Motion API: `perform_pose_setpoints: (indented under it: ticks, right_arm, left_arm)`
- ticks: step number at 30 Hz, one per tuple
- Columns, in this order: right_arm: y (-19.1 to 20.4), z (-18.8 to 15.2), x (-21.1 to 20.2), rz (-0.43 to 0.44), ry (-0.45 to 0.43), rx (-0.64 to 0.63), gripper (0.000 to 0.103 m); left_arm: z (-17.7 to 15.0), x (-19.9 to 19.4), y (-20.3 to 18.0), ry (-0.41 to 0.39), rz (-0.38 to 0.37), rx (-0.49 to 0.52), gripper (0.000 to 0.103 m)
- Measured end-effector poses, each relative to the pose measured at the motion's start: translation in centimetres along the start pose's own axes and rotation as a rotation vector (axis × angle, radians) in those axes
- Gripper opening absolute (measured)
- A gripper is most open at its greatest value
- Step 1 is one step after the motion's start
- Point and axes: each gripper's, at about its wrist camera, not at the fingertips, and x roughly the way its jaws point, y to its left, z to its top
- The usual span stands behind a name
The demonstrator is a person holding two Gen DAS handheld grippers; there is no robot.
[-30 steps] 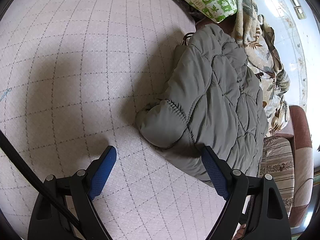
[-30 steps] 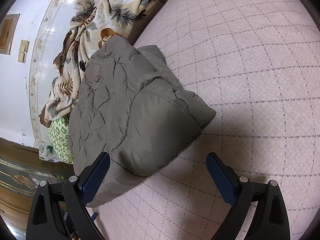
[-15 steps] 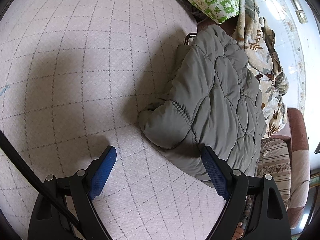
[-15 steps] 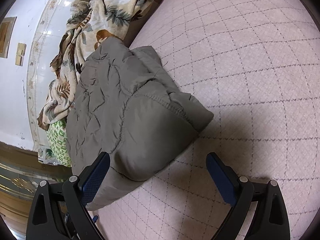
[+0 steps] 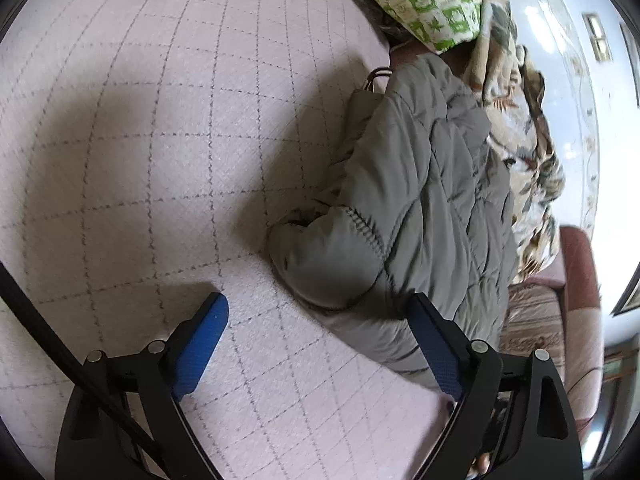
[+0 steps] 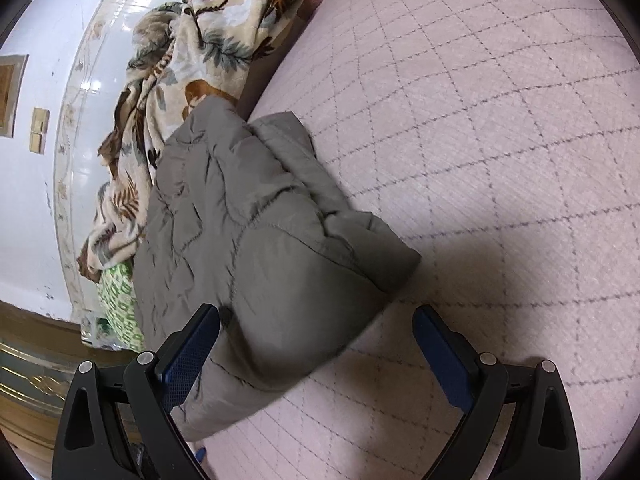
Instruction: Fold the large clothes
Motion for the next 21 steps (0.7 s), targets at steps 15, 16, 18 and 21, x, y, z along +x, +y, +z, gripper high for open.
perform_pose_setpoints:
  ticks: [15, 16, 18, 21]
  right_arm:
    - [2.5, 0.4, 3.5, 0.007, -0.027, -0.074, 0.089]
    - [2.5, 0.5, 3.5, -0.003, -0.027, -0.090, 0.078]
    - [3.1, 0.5, 3.4, -0.019, -0.024, -0.141, 0.066]
    - [5.7, -0.1, 2.9, -0.108, -0.061, -0.314, 0.052]
  left_arm:
    - [1.2, 3.3, -2.9, -0.144, 0.033, 0.088, 0.085]
    - [1.1, 3.4, -3.7, -0.165, 0.074, 0.136, 0.081]
    - [0.8, 3.4, -4.9, -0.192, 0.128, 0.202, 0.065]
    - [0.0, 2.8, -7.1, -0.262, 0.220, 0.339, 0.046]
